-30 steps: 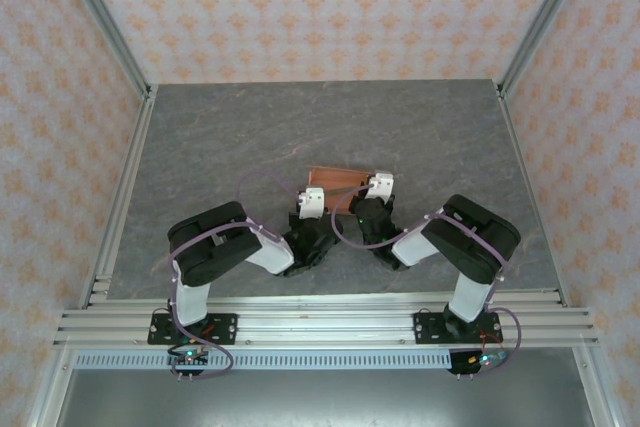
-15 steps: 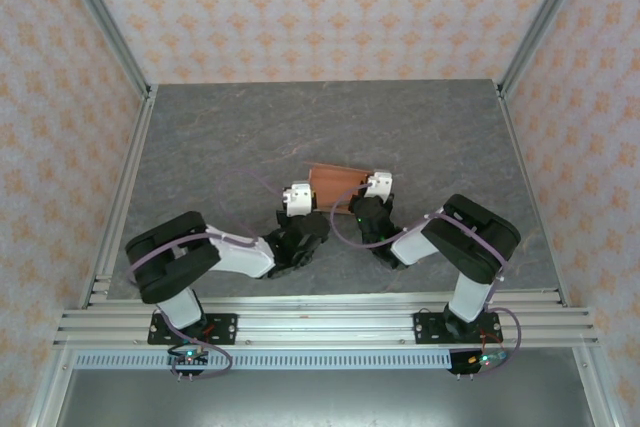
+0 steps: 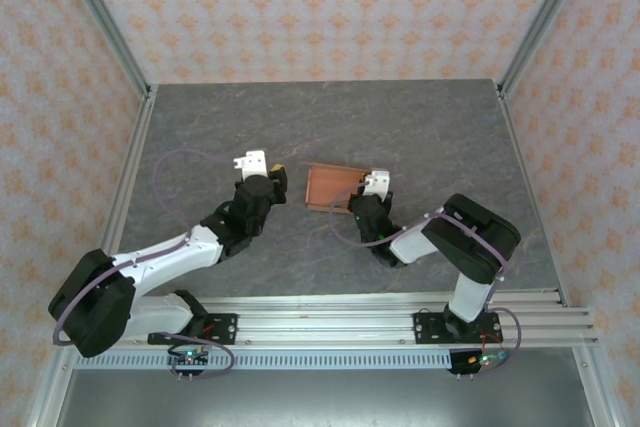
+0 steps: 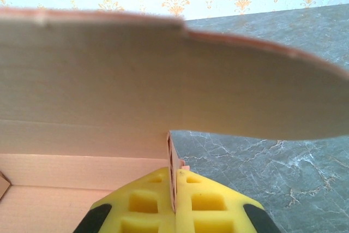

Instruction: Fold the paper box

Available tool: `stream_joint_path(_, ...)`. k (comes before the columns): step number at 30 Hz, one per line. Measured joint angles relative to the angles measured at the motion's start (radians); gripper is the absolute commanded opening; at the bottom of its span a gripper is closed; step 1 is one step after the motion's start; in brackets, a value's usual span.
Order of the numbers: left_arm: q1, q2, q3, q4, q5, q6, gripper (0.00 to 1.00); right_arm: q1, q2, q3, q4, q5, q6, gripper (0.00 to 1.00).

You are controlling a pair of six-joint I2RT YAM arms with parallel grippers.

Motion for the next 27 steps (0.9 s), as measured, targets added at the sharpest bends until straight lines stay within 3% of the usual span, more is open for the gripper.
stream_joint_path(7,0.104,0.040,0.174,-0.159,0.218,0.011,0.49,0.000,0.000,0.005,-0.010,0.000,-0.011,0.00)
stream_joint_path(17,0.110,0.323,0.617,-0.414,0.390,0.011,0.45,0.000,-0.002,0.009,-0.019,0.000,-0.015,0.00)
stream_joint_path(27,0.110,0.465,0.732,-0.633,0.536,0.056,0.37,0.000,-0.002,0.024,-0.042,0.005,-0.015,0.00)
